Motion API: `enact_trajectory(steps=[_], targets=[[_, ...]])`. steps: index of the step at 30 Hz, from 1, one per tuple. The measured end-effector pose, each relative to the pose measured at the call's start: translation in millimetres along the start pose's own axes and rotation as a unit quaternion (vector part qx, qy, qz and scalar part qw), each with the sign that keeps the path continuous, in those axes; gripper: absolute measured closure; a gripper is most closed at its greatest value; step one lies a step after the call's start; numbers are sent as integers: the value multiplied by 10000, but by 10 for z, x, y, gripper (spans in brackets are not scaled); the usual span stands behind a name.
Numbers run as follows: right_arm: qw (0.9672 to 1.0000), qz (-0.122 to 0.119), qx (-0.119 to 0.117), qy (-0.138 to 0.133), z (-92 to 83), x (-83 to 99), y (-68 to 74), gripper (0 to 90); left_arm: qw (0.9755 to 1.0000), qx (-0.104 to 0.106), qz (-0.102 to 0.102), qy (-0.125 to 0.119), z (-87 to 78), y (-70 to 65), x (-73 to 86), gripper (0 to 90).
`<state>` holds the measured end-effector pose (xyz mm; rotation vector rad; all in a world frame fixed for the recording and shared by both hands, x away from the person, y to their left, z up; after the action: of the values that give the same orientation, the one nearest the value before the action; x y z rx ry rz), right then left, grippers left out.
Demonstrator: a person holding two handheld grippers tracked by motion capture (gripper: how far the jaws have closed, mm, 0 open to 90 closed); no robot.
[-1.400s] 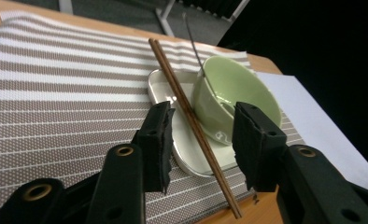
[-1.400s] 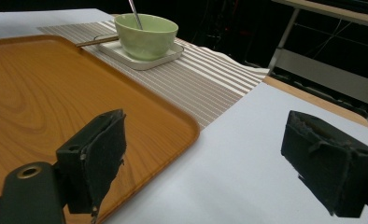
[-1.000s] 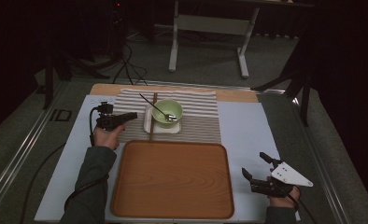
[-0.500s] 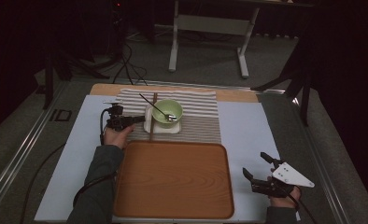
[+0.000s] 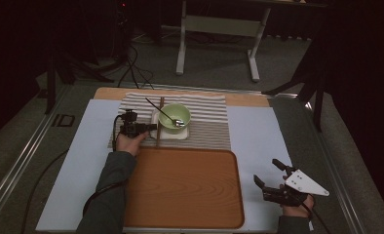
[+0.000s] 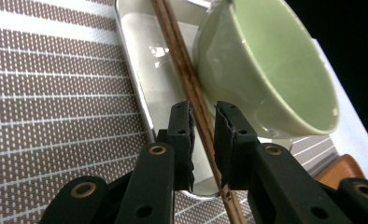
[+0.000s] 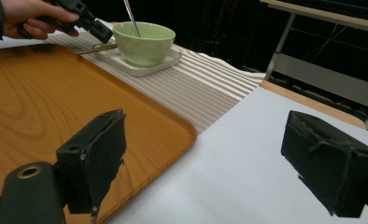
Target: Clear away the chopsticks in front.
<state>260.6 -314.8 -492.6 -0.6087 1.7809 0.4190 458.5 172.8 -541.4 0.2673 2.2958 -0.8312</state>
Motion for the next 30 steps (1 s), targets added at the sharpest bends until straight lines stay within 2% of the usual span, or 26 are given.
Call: enact_trajectory(steps=[3, 9, 22, 30], targets=[[10000, 6, 0, -18, -3, 0, -6, 135, 10000, 57, -20, -10, 26, -9, 1, 771], [10000, 3, -2, -18, -4, -1, -3, 134, 10000, -33, -54, 30, 89, -32, 1, 778], [10000, -1, 1, -35, -7, -2, -6, 135, 9990, -243, -331, -158, 149, -47, -7, 830], [10000, 0, 1, -36, -9, -2, -6, 135, 9968, -555, -461, -331, 148, -86, -1, 857]])
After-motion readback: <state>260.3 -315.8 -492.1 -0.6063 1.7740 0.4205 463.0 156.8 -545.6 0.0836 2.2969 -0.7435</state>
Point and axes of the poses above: each handheld gripper's, and its own axes: z roughly forward along the jaws, x roughly out of its underside, y roughly to its left, the point moved 2 cm from there along z, roughly forward along the jaws, and after that the axes turned 8 degrees about z, right-handed, at the moved point
